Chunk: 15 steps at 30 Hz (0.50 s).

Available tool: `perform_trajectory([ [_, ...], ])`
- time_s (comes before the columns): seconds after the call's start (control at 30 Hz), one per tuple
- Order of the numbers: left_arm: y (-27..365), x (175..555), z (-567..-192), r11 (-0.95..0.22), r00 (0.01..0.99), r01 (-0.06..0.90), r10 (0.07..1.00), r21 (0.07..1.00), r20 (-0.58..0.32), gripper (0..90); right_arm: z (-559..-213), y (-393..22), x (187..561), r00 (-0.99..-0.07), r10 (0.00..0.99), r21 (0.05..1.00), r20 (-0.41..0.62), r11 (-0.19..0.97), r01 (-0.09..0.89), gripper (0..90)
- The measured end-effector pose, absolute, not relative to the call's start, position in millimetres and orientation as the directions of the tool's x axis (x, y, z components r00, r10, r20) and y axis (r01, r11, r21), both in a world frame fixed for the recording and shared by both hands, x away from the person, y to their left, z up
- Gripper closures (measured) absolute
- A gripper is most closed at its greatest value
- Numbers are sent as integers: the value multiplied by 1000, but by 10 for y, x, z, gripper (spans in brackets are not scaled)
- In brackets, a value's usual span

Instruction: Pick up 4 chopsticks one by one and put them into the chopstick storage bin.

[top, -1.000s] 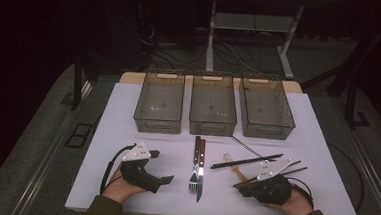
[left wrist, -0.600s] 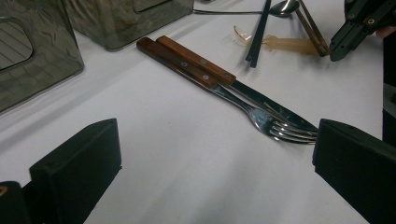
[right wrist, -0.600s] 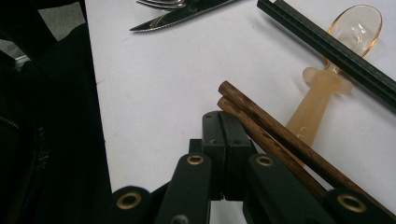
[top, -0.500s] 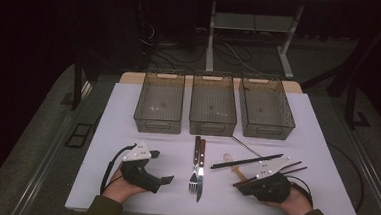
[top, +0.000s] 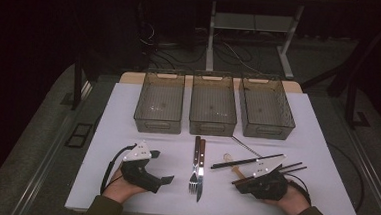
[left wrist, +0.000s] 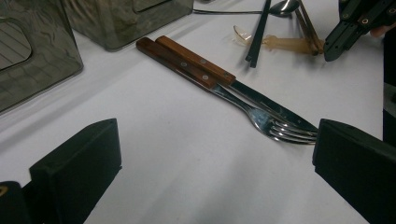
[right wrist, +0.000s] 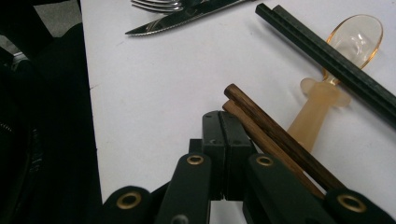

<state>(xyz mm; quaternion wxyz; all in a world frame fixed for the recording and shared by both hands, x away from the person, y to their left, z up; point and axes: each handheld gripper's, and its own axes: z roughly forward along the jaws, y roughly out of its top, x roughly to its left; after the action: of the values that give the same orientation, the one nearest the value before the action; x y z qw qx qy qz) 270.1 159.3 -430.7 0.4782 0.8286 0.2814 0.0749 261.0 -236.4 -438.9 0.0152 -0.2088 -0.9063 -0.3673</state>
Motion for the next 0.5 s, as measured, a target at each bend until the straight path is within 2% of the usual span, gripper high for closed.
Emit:
perform_trajectory([
  [0.5, 1588, 2700, -4307, -382, 831, 393, 537, 836, -146, 0, -4377, -2334, 2736, -911, 374, 670, 176, 632, 389, 896],
])
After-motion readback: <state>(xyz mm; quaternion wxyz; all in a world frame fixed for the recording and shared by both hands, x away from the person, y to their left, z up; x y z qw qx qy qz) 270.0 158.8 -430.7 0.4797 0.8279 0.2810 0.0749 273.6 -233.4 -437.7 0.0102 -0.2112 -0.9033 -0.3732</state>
